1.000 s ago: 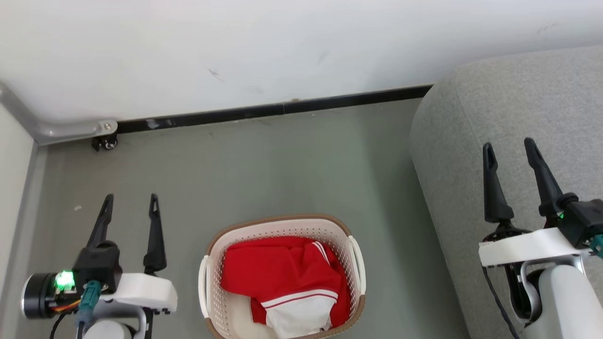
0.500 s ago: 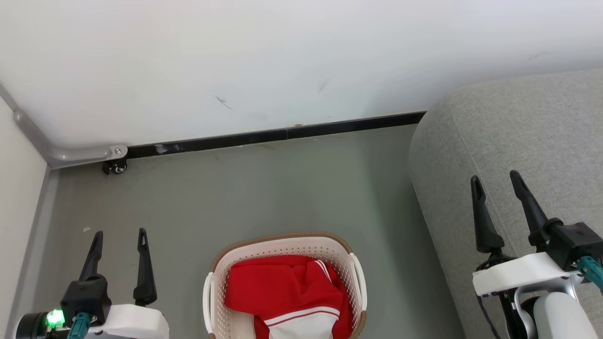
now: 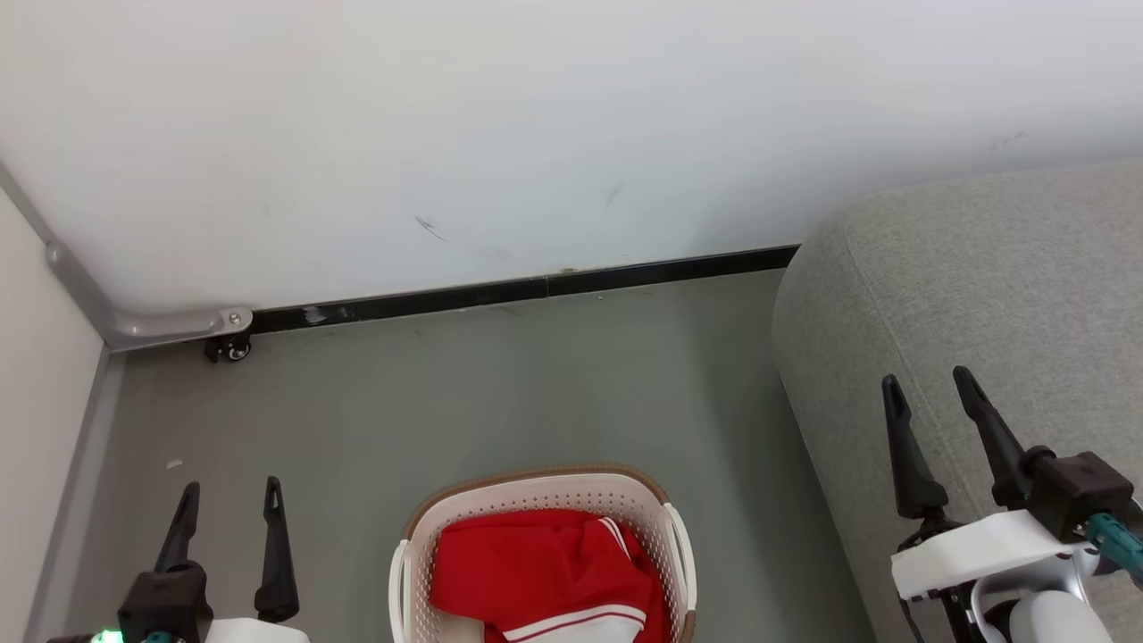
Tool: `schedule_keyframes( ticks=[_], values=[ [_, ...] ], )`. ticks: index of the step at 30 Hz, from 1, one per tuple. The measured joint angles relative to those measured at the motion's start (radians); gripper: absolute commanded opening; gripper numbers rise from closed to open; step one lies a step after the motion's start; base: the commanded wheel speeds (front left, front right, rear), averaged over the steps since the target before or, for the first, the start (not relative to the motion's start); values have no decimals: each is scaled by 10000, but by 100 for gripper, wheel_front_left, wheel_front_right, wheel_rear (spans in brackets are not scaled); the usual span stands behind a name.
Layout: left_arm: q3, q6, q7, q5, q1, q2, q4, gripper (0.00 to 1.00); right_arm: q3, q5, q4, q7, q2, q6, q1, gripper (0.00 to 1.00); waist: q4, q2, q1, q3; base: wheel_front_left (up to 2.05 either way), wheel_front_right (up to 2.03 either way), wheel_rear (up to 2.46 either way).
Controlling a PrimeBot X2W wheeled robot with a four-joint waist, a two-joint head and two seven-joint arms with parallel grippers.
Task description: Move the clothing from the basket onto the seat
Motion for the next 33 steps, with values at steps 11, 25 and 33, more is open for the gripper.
schedule_keyframes(
  ticks=[11,25,33],
  values=[
    [-222,-54,169,4,230,8,-328,100,215,169,-21,602,13,0,539,100,-56,0,0,-209,0,0,0],
    [-263,-54,326,6,422,13,-650,100,284,169,-437,880,13,0,597,100,-25,0,0,-250,0,0,0],
    [-272,-54,366,6,439,67,-780,100,293,247,-650,970,13,0,764,100,-56,0,0,-156,0,0,0]
  ],
)
